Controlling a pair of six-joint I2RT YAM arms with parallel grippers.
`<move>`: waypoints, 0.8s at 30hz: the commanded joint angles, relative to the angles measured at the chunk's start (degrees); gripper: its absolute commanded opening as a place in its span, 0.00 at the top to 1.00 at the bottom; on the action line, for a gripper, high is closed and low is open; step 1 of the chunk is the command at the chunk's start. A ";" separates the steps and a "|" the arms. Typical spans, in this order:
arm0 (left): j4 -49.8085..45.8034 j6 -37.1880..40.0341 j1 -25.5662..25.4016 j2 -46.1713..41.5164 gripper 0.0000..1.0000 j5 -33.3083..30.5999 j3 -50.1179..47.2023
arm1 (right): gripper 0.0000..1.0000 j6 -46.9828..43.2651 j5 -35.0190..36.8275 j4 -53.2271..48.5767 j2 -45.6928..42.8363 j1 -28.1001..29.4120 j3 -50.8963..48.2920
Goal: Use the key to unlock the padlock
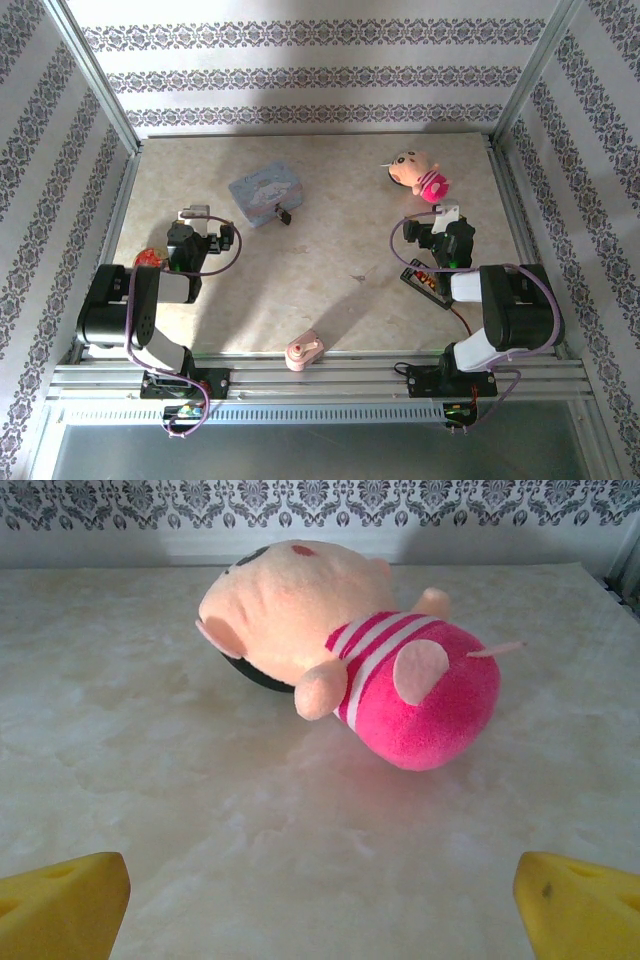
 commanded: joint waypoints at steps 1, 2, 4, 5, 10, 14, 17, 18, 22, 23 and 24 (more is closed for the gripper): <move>-2.92 -1.30 0.37 -7.10 0.01 -1.84 -1.03 | 0.02 1.23 2.11 -1.76 -4.04 -0.08 0.19; -3.84 -1.50 0.37 -8.98 0.01 -2.47 -1.27 | 0.02 1.41 2.69 -2.68 -4.88 0.01 0.23; -6.51 -2.64 0.37 -13.38 0.01 -4.01 -1.55 | 0.02 1.77 3.69 -6.54 -7.58 0.18 0.73; -7.81 -4.02 0.37 -15.08 0.01 -4.76 -1.44 | 0.02 2.18 4.40 -8.95 -8.94 0.27 1.24; -17.24 -9.15 0.39 -21.52 0.01 -4.07 1.54 | 0.02 3.92 8.95 -22.66 -16.13 1.57 4.07; -19.88 -13.54 0.37 -24.57 0.01 -3.84 2.01 | 0.03 4.08 12.17 -32.90 -22.85 3.91 5.74; -21.18 -17.11 0.15 -26.46 0.01 -2.10 1.92 | 0.09 6.22 13.35 -42.07 -27.55 5.61 7.81; -21.80 -18.00 -0.09 -27.04 0.01 -1.39 1.92 | 0.13 7.46 13.46 -45.54 -28.97 6.23 8.77; -23.71 -21.88 -1.49 -28.00 0.01 0.93 1.88 | 0.24 13.10 13.44 -57.94 -32.26 9.61 12.63; -23.98 -22.76 -1.93 -27.93 0.01 1.24 1.92 | 0.27 14.56 13.46 -60.69 -32.55 10.55 13.40; -24.26 -23.91 -2.58 -27.95 0.01 1.48 1.92 | 0.29 16.57 13.36 -63.97 -32.72 11.54 14.44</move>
